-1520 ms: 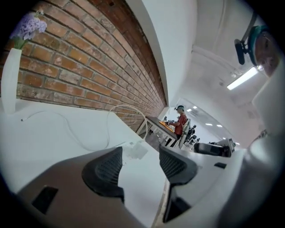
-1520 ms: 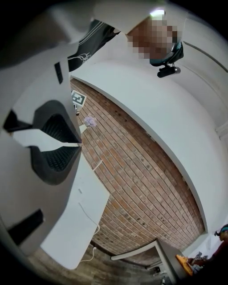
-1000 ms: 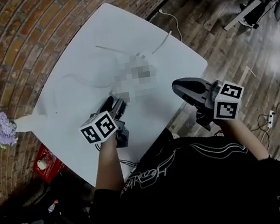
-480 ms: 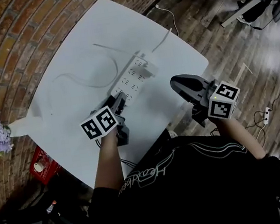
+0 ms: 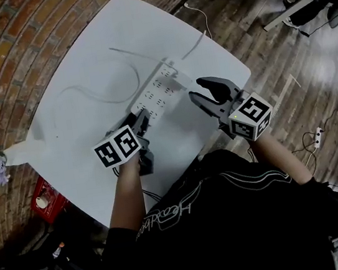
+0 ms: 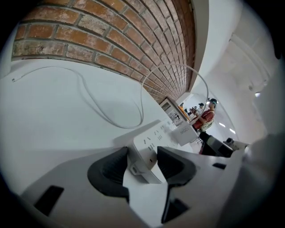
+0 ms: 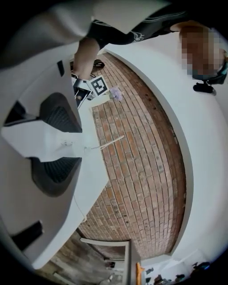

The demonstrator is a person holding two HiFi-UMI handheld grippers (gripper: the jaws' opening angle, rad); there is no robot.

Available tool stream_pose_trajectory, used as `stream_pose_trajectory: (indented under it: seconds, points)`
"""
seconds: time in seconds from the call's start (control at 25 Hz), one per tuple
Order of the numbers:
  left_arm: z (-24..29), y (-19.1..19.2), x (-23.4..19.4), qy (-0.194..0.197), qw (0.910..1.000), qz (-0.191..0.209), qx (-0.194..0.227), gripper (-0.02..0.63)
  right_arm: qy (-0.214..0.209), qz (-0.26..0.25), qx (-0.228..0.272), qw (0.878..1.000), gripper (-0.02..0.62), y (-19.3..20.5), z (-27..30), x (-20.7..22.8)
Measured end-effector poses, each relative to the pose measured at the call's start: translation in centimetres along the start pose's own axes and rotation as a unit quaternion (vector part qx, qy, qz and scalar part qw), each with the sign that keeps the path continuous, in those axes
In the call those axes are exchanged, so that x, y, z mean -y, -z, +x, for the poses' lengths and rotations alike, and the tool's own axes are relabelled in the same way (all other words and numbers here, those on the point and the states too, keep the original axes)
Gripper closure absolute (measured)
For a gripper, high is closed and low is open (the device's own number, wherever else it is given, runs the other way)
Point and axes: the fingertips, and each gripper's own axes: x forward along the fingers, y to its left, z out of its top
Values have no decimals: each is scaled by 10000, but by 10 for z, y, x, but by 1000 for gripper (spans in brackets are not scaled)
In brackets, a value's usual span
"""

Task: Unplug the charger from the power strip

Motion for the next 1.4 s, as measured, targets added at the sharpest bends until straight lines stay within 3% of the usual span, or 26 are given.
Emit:
stream_pose_trajectory:
  seconds: [0.2,0.6,0.8,1.0,1.4]
  points:
    - [0,0,-1,6,10000,-9,2,399,275,-621,-234,9974,433,7,23,7]
    - [0,-1,-3,33,10000,-15,20,402,577,-1061,-336,9921,423,14,61,14]
    - [0,0,-2,22,10000,-21,38,402,720,-1125,-364,9904,426,19,69,18]
    - [1,1,-1,22,10000,22,57,402,958,-1133,-309,9885,473,21,69,27]
    - [-1,1,-3,36,10000,-9,79,405,832,-1022,-433,9903,477,21,71,24]
